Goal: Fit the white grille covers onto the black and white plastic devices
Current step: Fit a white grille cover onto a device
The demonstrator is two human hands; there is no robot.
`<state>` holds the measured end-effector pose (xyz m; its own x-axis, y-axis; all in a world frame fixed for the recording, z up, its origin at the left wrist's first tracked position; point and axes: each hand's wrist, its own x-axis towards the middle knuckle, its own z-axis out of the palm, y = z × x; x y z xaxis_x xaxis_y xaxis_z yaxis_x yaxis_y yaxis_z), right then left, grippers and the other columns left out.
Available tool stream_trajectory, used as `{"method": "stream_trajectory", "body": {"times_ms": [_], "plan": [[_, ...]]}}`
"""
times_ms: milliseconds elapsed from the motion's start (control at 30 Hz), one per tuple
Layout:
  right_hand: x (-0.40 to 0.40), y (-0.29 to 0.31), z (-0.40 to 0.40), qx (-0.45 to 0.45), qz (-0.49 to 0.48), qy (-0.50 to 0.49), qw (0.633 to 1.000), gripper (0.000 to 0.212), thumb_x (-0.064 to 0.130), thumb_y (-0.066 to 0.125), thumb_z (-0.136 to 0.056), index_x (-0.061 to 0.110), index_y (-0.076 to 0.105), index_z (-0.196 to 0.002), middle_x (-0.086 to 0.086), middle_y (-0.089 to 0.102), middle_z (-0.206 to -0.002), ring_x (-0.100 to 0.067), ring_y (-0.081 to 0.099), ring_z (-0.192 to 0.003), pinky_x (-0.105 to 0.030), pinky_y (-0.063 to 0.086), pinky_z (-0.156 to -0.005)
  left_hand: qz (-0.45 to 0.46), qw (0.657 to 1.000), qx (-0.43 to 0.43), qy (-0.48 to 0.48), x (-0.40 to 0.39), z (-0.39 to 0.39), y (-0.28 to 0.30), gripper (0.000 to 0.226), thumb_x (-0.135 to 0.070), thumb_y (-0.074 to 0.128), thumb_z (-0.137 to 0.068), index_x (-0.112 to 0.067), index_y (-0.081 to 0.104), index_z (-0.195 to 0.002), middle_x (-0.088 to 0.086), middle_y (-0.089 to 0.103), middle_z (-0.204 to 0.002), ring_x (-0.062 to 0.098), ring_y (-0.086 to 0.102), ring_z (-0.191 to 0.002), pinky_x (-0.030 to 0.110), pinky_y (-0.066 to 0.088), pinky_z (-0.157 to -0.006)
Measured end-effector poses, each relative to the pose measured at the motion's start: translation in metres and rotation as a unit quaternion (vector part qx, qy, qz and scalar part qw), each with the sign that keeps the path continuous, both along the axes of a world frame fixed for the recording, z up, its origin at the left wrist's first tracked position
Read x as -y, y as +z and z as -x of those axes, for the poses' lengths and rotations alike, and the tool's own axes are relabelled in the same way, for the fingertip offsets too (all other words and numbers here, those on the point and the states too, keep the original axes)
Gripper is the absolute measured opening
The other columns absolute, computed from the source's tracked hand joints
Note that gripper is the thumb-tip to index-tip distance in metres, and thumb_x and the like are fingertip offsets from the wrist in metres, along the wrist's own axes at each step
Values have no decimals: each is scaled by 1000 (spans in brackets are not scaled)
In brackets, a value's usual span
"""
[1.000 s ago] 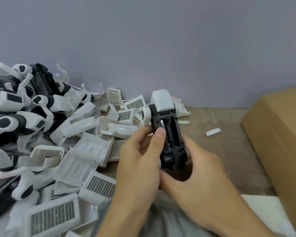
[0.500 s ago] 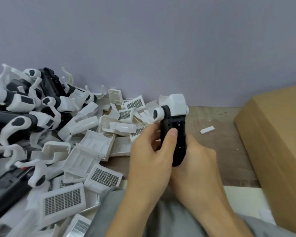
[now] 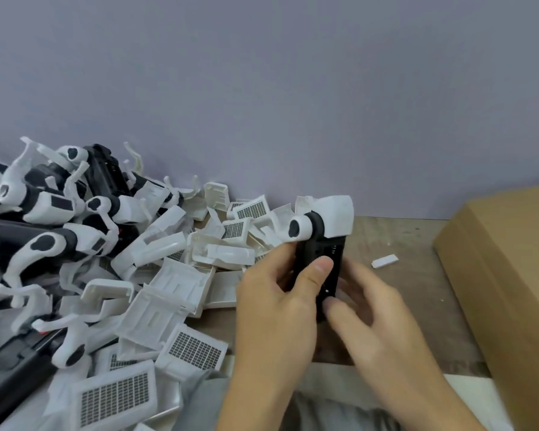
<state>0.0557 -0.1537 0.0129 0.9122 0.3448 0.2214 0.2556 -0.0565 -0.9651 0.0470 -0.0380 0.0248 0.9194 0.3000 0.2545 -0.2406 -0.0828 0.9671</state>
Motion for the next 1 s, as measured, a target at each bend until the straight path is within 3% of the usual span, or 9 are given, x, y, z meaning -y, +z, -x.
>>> {"method": "stream_trajectory", "body": {"times_ms": [100, 233, 367, 500, 667, 767, 867, 933, 1000], "plan": [[8, 7, -4, -5, -120, -27, 992, 45, 14, 53, -85, 24, 62, -128, 10, 71, -122, -4, 64, -116, -14, 51, -87, -66, 998, 20, -8, 3, -2, -2, 7, -24, 67, -83, -21, 73, -81, -10, 70, -70, 9, 64, -68, 24, 53, -65], [5, 13, -6, -36, -197, -123, 972, 48, 33, 83, -74, 19, 64, -115, 5, 76, -103, -6, 72, -95, -12, 54, -72, -217, 973, 76, 0, 14, 0, -2, 19, -11, 62, -82, -27, 71, -86, -27, 60, -69, -8, 53, -65, 5, 35, -59], [7, 13, -7, -49, -179, -213, 959, 55, 46, 86, -53, 26, 71, -102, 6, 77, -89, -8, 74, -83, -13, 54, -64, -290, 950, 117, -10, 15, -1, -5, 38, -6, 65, -79, -32, 69, -107, -18, 69, -90, 0, 62, -83, 15, 46, -70], [8, 10, -8, -51, -197, -218, 954, 35, 42, 91, -60, 34, 75, -90, 3, 77, -85, -13, 75, -80, -22, 56, -64, -306, 942, 136, -10, 15, -2, -6, 36, -6, 66, -79, -31, 68, -103, -18, 67, -88, 2, 61, -81, 17, 46, -70], [8, 11, -7, -40, -195, -263, 944, 26, 44, 86, -62, 32, 76, -83, 7, 75, -77, -4, 71, -68, -13, 51, -56, -350, 927, 132, -10, 18, -2, -8, 29, -20, 54, -85, -26, 68, -110, -16, 68, -91, 6, 61, -87, 30, 47, -79], [3, 12, -6, -40, -189, -244, 950, 37, 53, 88, -62, 29, 75, -87, 10, 76, -81, -1, 72, -73, -10, 50, -58, -398, 908, 126, 46, 21, -2, -12, 27, -17, 49, -84, -23, 66, -105, -13, 66, -91, 12, 59, -89, 32, 41, -87], [-5, 7, -3, -50, -187, -165, 967, 58, 57, 80, -72, 25, 68, -119, 14, 74, -110, 1, 68, -104, -12, 53, -78, -273, 952, 79, 111, 21, -1, -7, 18, -21, 47, -89, -21, 64, -95, -9, 66, -81, 16, 61, -82, 38, 46, -84], [-7, -2, -3, -83, -185, -169, 964, 58, 56, 74, -73, 33, 62, -125, 21, 71, -115, 4, 64, -110, -25, 52, -91, -42, 987, 32, 151, 16, -3, 2, 24, -33, 48, -93, -17, 66, -90, -12, 67, -71, 6, 61, -69, 22, 50, -70], [-5, -8, -6, -111, -140, -191, 965, 29, 49, 72, -83, 41, 69, -111, 21, 73, -100, 2, 66, -101, -33, 48, -93, 240, 963, -22, 120, 8, -7, 10, 33, -46, 57, -93, -16, 71, -88, -13, 68, -68, 7, 62, -68, 20, 51, -65]]}}
